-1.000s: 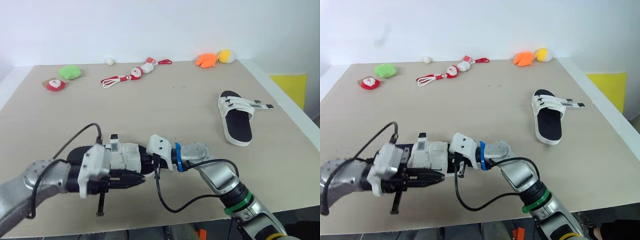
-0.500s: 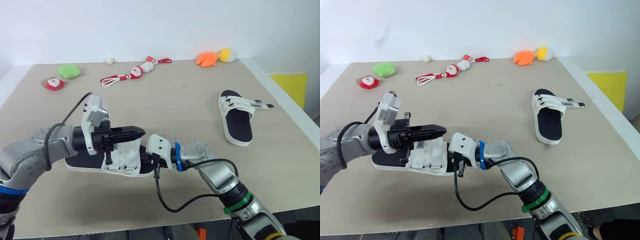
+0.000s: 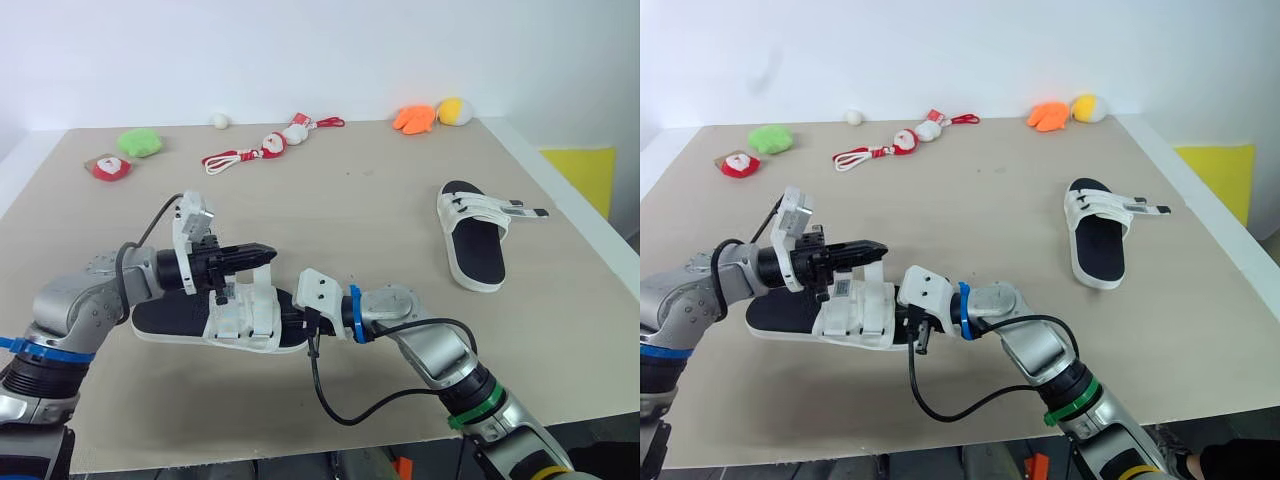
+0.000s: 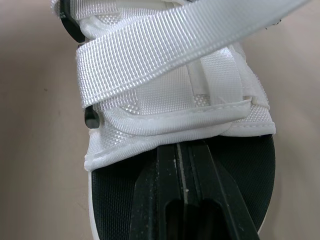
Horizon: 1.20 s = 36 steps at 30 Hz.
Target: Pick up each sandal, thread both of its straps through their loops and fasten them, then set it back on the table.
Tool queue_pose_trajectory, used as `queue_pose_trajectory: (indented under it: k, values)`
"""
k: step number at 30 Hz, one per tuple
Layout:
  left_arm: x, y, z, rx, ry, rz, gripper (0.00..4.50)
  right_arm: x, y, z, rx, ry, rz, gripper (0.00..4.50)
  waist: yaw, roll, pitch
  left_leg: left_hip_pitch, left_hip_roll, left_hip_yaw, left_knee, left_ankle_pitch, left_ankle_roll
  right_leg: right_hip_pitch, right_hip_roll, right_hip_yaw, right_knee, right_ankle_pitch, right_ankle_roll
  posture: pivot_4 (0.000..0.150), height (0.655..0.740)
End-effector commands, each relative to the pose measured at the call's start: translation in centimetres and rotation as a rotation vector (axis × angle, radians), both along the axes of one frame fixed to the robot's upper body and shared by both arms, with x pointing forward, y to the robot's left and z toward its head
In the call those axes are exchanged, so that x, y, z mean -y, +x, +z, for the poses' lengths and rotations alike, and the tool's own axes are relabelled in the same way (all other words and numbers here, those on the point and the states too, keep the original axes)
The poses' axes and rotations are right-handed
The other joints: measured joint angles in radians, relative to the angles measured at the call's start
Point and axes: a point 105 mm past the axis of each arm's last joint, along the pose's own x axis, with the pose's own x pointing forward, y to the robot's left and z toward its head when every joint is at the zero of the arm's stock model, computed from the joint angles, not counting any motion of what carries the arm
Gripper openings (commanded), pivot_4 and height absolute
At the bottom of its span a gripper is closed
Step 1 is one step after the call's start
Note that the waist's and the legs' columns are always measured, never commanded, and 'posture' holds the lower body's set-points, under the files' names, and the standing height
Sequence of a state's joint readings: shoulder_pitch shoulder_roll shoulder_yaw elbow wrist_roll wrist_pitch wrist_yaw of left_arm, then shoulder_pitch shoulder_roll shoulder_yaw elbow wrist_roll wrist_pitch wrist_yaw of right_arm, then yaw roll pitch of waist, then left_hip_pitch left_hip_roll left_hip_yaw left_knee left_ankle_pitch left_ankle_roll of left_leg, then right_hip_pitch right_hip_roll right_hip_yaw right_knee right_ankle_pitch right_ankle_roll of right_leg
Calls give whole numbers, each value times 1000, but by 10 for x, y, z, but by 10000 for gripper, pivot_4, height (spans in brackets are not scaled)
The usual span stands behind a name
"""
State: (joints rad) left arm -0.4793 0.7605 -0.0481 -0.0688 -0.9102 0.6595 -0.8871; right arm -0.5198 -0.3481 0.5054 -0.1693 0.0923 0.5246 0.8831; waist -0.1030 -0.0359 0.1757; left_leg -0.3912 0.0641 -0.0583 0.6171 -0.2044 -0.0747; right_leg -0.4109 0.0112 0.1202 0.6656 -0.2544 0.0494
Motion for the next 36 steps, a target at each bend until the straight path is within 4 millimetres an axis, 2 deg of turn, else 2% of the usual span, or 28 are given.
queue_pose_trajectory:
  k: [1, 11, 17, 36]
  values:
    - [-12, 7, 4, 33, 12, 47, 204, 7, 0, -21, -39, -73, -37, 0, 0, 0, 0, 0, 0, 0, 0, 0, 0, 0, 0, 0, 0, 0, 0, 1500, 7400]
    - [-14, 10, -23, -9, 62, 33, 204, 7, -1, -21, -35, -73, -36, 0, 0, 0, 0, 0, 0, 0, 0, 0, 0, 0, 0, 0, 0, 0, 0, 1500, 7400]
    - [-16, 14, -37, 25, 134, 34, 204, 7, 0, -21, -35, -73, -44, 0, 0, 0, 0, 0, 0, 0, 0, 0, 0, 0, 0, 0, 0, 0, 0, 1500, 7400]
    - [-3, 16, -63, 97, 249, -32, 204, 8, 0, -20, -37, -68, -54, 0, 3, 0, -1, 1, 0, 0, 0, 0, 0, 2, 0, 0, 0, 0, 1, 1500, 7400]
